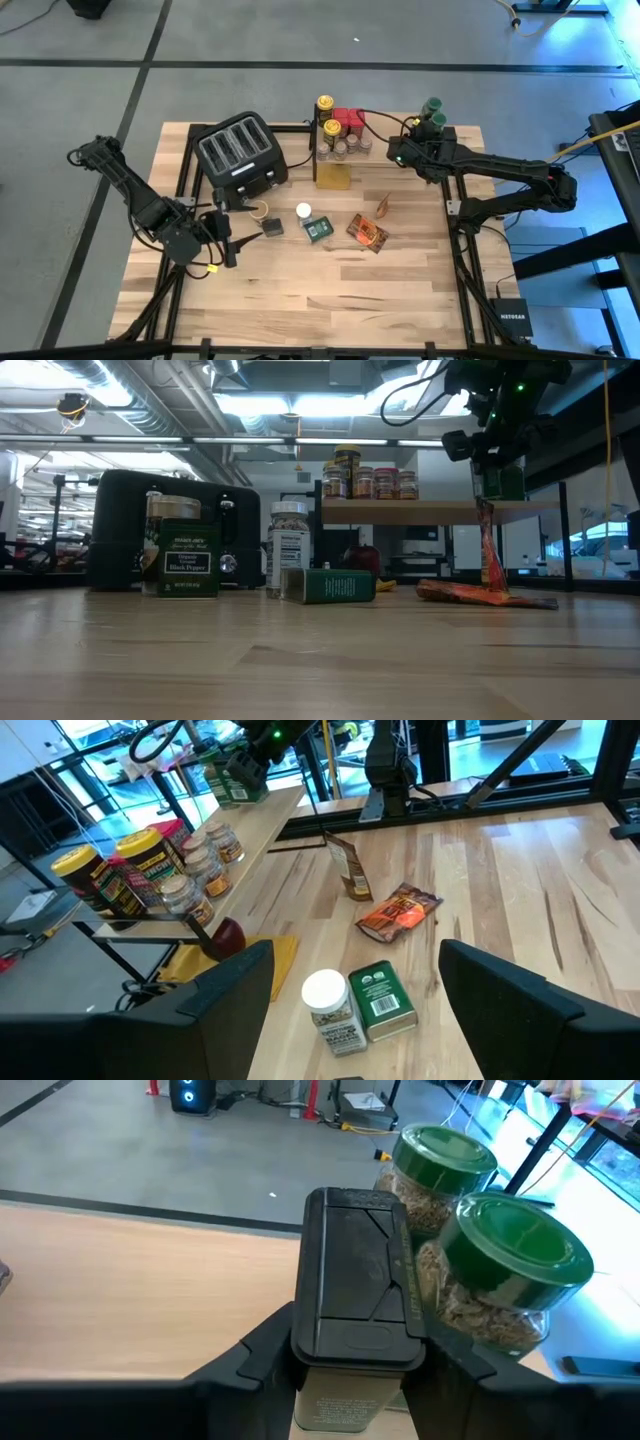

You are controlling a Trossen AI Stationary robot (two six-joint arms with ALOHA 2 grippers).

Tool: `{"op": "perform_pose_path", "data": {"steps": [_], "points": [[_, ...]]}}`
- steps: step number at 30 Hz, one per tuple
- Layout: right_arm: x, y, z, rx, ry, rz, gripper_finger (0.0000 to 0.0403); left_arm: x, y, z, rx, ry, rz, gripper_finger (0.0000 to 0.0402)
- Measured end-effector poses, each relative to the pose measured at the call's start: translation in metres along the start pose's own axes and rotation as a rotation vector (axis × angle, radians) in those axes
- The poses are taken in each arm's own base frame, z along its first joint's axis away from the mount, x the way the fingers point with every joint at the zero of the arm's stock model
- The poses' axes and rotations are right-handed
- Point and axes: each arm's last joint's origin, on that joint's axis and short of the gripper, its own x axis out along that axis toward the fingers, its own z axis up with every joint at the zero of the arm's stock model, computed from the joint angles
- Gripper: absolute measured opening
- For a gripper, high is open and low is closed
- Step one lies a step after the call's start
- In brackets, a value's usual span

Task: Shelf spices
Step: Put the black seasoning can on the shelf

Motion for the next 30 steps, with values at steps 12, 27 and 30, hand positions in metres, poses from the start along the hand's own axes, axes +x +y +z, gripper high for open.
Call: {"op": "perform_pose_path", "data": {"steps": [12, 27, 30], "points": [[0.014, 0.003, -0.001, -0.014, 0.049, -0.022, 0.0152, 0.0, -0.001, 0.0, 0.0, 0.001, 0.0, 0.0279], [0.021, 0.002, 0.002, 0.003, 0.074, -0.018, 0.0188, 0.0, -0.001, 0.0, -0.014, 0.001, -0.002, 0.0279], [0.021, 0.002, 0.002, -0.005, 0.069, -0.022, 0.0215, 0.0, -0.001, 0.0, -0.01, 0.001, -0.003, 0.0279]]}}
